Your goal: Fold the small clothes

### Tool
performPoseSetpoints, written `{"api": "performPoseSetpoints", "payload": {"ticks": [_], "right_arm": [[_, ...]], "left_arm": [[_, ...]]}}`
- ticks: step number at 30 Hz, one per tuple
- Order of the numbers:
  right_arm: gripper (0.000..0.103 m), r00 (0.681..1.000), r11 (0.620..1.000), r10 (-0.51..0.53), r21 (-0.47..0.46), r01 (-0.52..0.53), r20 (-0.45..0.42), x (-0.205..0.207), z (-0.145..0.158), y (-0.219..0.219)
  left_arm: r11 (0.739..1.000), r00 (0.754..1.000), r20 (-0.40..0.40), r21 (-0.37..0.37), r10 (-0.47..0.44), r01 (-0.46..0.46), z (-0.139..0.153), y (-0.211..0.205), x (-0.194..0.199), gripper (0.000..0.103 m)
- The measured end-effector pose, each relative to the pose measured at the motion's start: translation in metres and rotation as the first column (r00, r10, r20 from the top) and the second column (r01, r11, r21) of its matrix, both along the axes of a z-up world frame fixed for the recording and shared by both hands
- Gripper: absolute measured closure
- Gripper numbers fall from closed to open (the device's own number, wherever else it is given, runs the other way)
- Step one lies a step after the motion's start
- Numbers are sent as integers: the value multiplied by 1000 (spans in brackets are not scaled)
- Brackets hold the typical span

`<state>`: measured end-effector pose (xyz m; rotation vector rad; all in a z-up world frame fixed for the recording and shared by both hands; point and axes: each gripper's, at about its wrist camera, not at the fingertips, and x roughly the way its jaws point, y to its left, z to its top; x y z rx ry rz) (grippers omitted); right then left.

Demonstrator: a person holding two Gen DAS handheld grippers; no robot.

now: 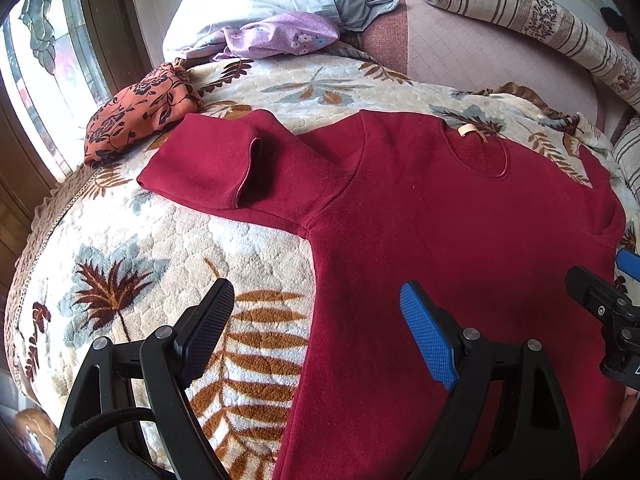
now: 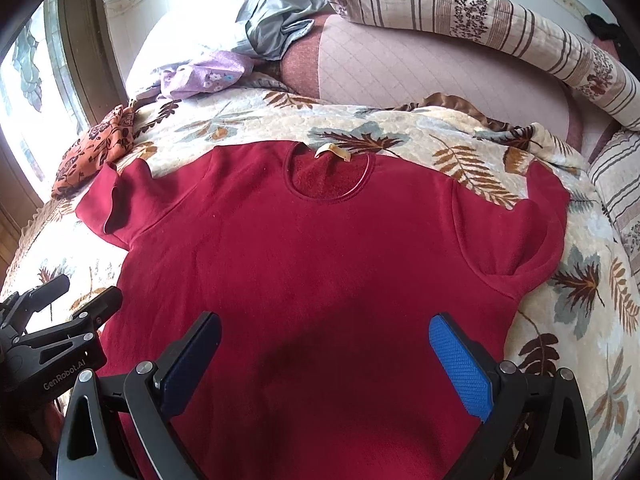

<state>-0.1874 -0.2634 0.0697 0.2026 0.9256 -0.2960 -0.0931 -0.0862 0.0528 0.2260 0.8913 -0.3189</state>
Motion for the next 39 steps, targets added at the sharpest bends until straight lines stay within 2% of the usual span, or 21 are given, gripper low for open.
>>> {"api": "performPoseSetpoints", "payload": {"ticks": [13, 39], "right_arm": [[0, 1000, 1000, 1, 28, -1, 3, 9, -6, 3], [0, 999, 999, 37, 18, -38, 5, 24, -8, 21]], "left_arm": [[1000, 1000, 8, 16, 6, -7, -2, -1, 3, 17], [1000, 1000, 11, 25, 10, -10, -4, 3, 9, 17]]}}
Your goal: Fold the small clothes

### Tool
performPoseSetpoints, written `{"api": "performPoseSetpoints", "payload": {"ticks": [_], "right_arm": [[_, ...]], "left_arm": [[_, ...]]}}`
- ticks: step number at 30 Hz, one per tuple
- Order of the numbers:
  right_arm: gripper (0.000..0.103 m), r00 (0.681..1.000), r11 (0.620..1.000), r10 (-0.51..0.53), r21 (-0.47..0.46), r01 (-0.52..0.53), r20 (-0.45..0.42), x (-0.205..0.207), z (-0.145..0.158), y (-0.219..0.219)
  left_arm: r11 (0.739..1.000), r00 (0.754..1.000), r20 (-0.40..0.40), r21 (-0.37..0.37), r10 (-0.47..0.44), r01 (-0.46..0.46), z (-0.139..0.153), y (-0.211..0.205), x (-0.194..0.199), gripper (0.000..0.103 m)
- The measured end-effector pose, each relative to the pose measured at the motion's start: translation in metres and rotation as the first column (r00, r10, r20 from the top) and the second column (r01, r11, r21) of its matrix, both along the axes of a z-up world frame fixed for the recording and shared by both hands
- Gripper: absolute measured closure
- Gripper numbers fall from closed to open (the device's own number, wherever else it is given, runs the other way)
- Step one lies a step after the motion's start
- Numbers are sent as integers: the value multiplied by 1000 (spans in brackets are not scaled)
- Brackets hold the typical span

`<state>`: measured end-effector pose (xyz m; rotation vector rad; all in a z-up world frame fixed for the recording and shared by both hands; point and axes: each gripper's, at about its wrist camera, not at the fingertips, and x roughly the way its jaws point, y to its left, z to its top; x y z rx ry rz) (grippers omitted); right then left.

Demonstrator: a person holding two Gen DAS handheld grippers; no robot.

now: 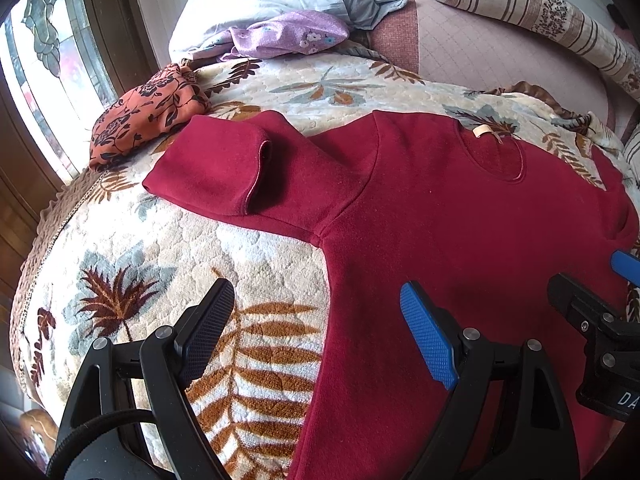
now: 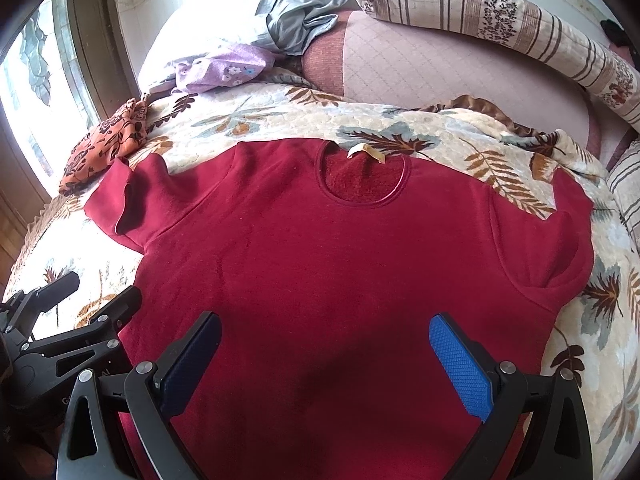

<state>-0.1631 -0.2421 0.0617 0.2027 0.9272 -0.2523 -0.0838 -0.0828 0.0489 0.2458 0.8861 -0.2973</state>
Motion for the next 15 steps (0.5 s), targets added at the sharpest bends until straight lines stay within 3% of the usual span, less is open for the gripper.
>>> {"api": "performPoseSetpoints", "payload": {"ticks": [15], "right_arm": [[0, 1000, 1000, 5, -1, -5, -5, 5, -1, 3]], "left_arm": [[1000, 1000, -1, 3, 6, -6, -1, 4, 8, 17]]}}
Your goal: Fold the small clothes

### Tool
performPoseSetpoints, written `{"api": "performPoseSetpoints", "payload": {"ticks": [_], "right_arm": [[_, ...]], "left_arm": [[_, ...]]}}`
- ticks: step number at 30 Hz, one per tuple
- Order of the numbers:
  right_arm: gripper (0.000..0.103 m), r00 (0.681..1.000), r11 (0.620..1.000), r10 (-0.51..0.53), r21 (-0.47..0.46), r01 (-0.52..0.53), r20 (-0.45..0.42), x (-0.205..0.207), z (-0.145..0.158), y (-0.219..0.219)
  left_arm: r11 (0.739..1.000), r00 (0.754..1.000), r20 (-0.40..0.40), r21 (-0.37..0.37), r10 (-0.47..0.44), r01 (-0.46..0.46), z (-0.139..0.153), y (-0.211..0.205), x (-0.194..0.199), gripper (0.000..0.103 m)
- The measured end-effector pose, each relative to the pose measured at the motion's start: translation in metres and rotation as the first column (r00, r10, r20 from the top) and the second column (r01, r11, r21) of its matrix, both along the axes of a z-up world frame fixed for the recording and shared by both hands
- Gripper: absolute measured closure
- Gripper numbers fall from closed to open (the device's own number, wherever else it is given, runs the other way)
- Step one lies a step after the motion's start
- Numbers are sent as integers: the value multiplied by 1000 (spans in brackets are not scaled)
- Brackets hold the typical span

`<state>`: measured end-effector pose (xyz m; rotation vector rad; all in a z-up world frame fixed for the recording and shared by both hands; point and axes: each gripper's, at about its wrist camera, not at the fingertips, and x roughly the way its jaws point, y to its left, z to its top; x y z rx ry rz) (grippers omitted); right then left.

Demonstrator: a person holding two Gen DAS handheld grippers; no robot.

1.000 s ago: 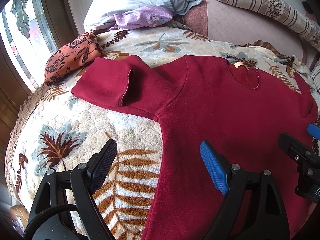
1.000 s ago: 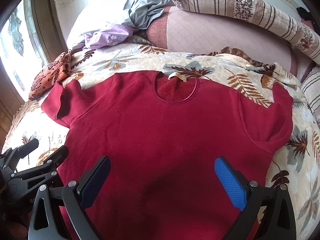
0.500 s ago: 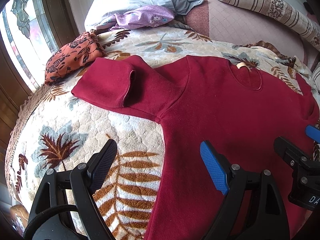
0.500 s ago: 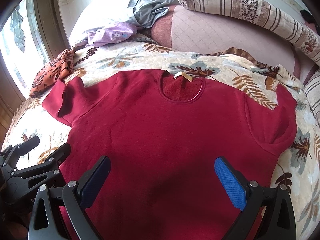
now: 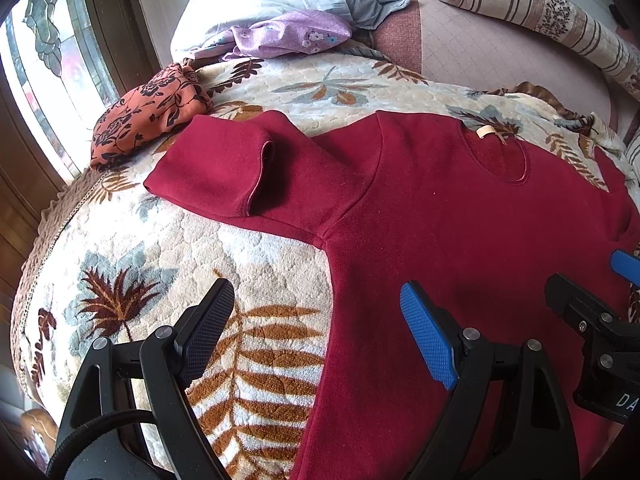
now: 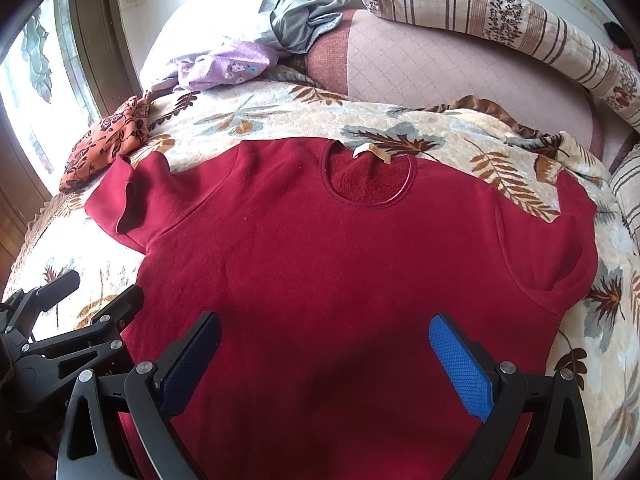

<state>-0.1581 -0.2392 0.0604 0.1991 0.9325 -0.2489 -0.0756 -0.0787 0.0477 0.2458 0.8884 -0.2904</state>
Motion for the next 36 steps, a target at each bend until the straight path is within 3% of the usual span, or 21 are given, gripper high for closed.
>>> {"api": "performPoseSetpoints", "payload": {"ticks": [36], "right_arm": [[0, 999, 999, -47, 10, 47, 4, 2, -1, -12]], "left_arm": [[1000, 1000, -7, -1, 12, -12, -3, -5, 3, 17]]}}
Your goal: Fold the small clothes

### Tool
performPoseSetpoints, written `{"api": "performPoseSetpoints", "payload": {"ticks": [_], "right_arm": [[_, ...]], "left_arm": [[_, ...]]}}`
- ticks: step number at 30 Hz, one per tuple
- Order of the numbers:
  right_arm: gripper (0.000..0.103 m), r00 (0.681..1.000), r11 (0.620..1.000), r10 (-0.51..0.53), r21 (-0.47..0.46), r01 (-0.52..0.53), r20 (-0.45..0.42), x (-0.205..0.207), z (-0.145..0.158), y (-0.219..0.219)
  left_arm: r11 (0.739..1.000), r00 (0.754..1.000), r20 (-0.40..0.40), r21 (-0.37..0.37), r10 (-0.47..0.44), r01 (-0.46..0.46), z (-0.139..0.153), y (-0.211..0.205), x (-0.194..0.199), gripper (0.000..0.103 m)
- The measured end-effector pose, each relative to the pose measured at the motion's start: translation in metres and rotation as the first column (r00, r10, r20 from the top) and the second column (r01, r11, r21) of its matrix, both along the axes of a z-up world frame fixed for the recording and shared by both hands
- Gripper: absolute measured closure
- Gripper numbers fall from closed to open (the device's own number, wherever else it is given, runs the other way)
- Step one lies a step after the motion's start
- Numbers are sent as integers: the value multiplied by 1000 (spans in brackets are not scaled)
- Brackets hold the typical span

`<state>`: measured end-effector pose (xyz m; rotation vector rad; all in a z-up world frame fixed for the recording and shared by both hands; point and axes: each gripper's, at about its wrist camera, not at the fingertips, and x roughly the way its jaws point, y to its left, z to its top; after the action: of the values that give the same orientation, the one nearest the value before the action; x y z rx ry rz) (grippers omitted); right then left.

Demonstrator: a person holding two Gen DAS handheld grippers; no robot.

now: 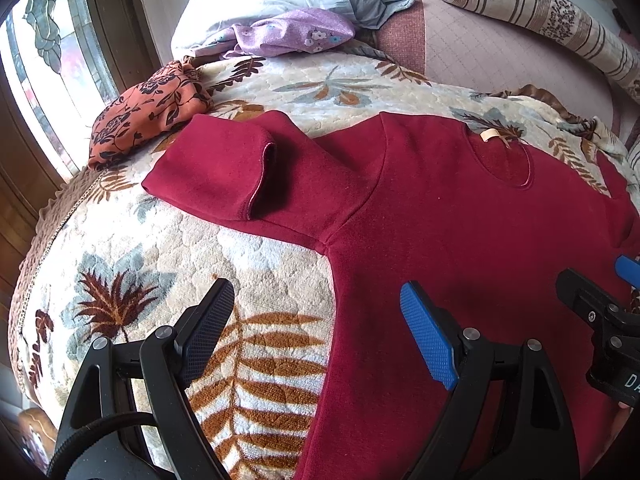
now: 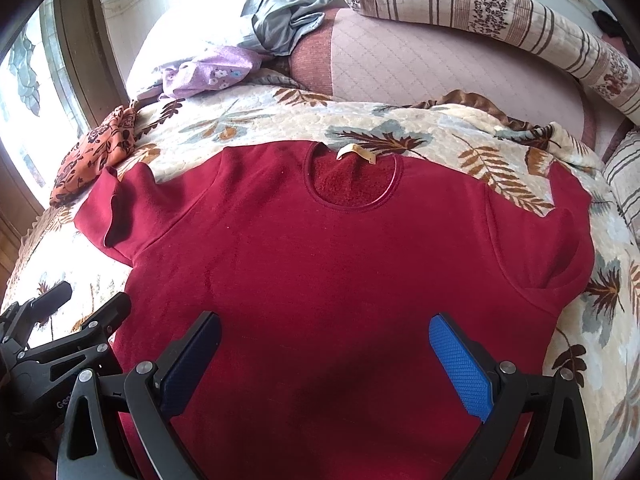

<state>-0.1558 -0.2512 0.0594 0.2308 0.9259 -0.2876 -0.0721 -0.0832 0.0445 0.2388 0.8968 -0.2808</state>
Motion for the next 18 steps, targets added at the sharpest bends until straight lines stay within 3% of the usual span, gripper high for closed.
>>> {"api": "performPoseSetpoints", "payload": {"ticks": [18], "right_arm": [[0, 1000, 1000, -6, -11, 5, -18, -1, -3, -1]], "left_arm": [[1000, 1000, 0, 3, 1, -1, 1, 0, 0, 17]]}}
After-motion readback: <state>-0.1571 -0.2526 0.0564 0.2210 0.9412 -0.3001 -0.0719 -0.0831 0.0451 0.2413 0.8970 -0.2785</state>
